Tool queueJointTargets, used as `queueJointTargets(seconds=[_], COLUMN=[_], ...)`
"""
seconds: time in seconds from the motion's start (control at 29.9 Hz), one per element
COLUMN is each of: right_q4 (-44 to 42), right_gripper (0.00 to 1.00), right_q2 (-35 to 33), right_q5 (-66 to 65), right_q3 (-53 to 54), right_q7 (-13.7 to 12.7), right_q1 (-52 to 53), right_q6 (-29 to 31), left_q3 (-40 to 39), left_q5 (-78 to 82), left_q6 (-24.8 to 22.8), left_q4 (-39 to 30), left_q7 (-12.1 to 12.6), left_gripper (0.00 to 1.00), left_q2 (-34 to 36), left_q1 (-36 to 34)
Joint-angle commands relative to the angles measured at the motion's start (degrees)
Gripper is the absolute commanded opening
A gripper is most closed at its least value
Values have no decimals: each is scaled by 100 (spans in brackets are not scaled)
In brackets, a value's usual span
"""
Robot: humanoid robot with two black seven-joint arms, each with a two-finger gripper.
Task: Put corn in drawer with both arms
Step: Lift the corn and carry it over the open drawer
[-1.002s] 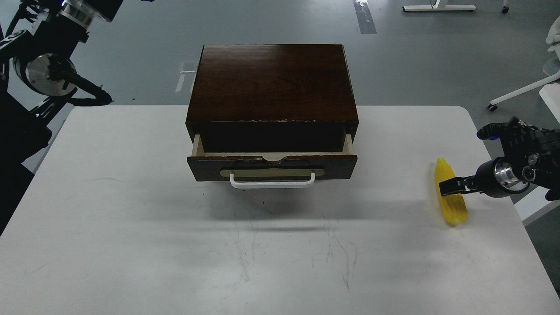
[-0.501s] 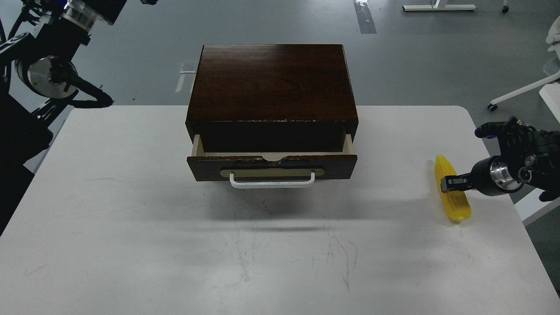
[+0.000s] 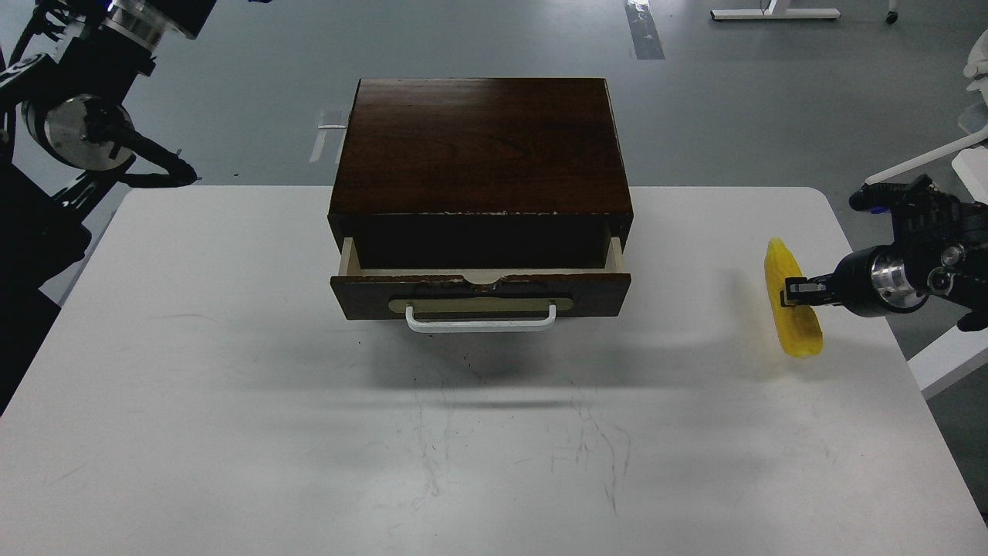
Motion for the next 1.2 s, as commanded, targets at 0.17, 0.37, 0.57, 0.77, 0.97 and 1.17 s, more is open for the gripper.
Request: queueJointTargets(seconds=[0.17,0.37,0.57,0.77,0.97,1.17], right_q4=[1005,1988,3009,3484,3555,3353], right_gripper=[0,0,0,0,0,0], right_q2=[-478,-470,-190,434,1278,1999], right_q5=[-114,-1043,-1897,-2844,-4452,-5044], right_q3=[102,119,119,172,163,172], right_q7=[4,13,65,487,707,716], right_q1=[1235,2597,3556,3970,3648,3417], right_q6=[14,23,40,40,-4,-12], left_q3=[3,3,-6,-6,-15,-15], left_q5=[1,1,1,9,9,9], left_q6=[0,0,0,-61,-150,-150], left_q4=[-8,0,-9,-9,-17,-17], left_q7=[-1,-1,-1,-1,-1,-1], left_gripper=[98,98,98,98,98,98], left_q2=[8,17,43,210,219,219], left_q1=[-1,-1,-10,-1,-1,-10])
